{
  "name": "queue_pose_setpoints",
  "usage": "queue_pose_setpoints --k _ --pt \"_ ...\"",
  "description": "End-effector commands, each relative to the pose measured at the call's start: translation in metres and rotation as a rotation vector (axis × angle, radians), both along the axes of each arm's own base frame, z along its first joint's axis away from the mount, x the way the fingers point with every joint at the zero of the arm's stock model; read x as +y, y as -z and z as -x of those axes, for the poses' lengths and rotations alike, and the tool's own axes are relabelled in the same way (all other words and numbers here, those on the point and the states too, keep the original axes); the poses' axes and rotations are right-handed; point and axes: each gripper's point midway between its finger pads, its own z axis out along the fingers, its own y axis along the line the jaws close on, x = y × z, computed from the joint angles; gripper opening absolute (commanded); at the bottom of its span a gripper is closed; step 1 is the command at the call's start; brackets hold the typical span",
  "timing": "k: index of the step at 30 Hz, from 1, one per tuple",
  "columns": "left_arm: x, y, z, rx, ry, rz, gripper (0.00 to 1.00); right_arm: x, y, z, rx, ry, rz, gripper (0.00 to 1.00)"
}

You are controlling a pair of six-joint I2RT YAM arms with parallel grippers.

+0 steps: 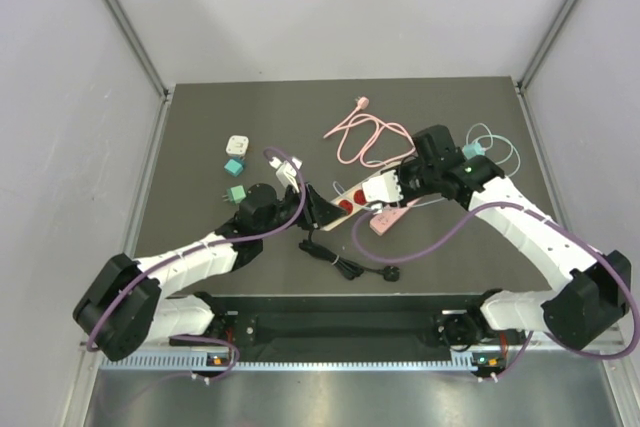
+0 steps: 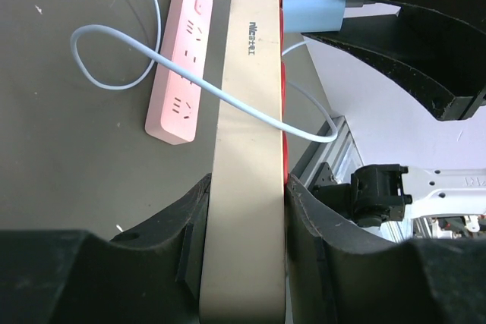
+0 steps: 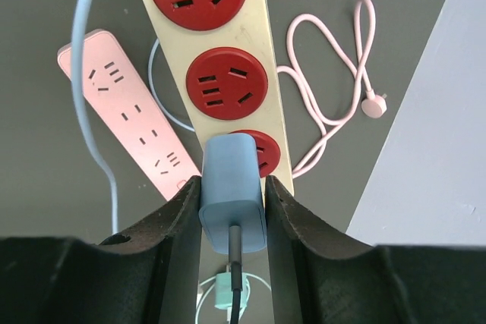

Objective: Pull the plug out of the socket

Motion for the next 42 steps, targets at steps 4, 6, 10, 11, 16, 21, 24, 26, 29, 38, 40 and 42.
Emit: queue_pose_setpoints --k 4,6,10,11,16,21,24,26,29,38,40,42 --pt "0.032 0.024 -0.04 0.026 -0.233 -0.099 0.0 0.019 -0.042 0.008 -0.044 0.01 -0.118 0.0" --pt "0.031 0.025 -0.042 0.032 -0.233 -0.102 0.0 0.042 -0.049 0.021 -0.061 -0.022 -0.1 0.0" --pt "0.026 0.025 -0.046 0.042 -0.222 -0.103 0.0 0.09 -0.052 0.039 -0.07 -0.083 -0.054 0.0" --pt "0.025 0.023 -0.046 0.039 -0.22 -0.1 0.0 0.094 -0.057 0.041 -0.077 -0.095 -0.063 0.0" --pt "0.027 0.023 -0.049 0.037 -0.234 -0.116 0.0 0.1 -0.043 0.033 -0.092 -0.076 0.003 0.0" --pt "0.033 0.028 -0.048 0.04 -0.248 -0.127 0.0 0.06 -0.047 0.024 -0.083 -0.055 -0.029 0.0" --pt "0.035 0.031 -0.047 0.041 -0.247 -0.121 0.0 0.027 -0.053 0.013 -0.074 -0.022 -0.08 0.0" --pt "0.035 0.03 -0.047 0.042 -0.241 -0.114 0.0 0.002 -0.049 0.003 -0.061 0.024 -0.091 0.0" --pt "0.034 0.026 -0.047 0.039 -0.236 -0.104 0.0 -0.012 -0.049 0.001 -0.046 0.036 -0.133 0.0" --pt "0.035 0.026 -0.048 0.046 -0.24 -0.102 0.0 -0.02 -0.057 -0.004 -0.061 0.065 -0.181 0.0" --pt "0.035 0.028 -0.048 0.052 -0.242 -0.105 0.0 -0.023 -0.057 -0.005 -0.073 0.07 -0.162 0.0" --pt "0.034 0.027 -0.049 0.052 -0.237 -0.1 0.0 -0.024 -0.06 -0.006 -0.077 0.097 -0.17 0.0"
